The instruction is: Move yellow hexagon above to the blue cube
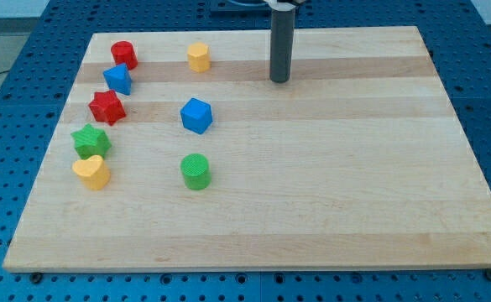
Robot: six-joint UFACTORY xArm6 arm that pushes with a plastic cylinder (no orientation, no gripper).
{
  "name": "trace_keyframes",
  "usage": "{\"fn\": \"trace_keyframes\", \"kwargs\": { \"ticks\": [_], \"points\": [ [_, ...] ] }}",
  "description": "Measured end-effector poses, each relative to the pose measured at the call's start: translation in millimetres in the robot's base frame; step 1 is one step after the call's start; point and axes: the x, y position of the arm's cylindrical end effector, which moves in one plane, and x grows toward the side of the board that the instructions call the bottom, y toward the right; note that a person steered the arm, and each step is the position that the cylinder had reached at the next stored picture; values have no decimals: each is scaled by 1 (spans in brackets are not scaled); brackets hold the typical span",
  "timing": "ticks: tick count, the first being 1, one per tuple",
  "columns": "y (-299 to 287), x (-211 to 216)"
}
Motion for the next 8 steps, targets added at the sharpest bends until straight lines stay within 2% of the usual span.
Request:
{"fn": "trace_keyframes", "kwargs": {
  "ticks": [1,2,3,4,5,6,7,8],
  "points": [
    [-23,0],
    [-73,0],
    [-85,-4],
    [-136,-2],
    [-152,5],
    [-132,-19],
    [-64,-20],
    [-63,-48]
  ]
}}
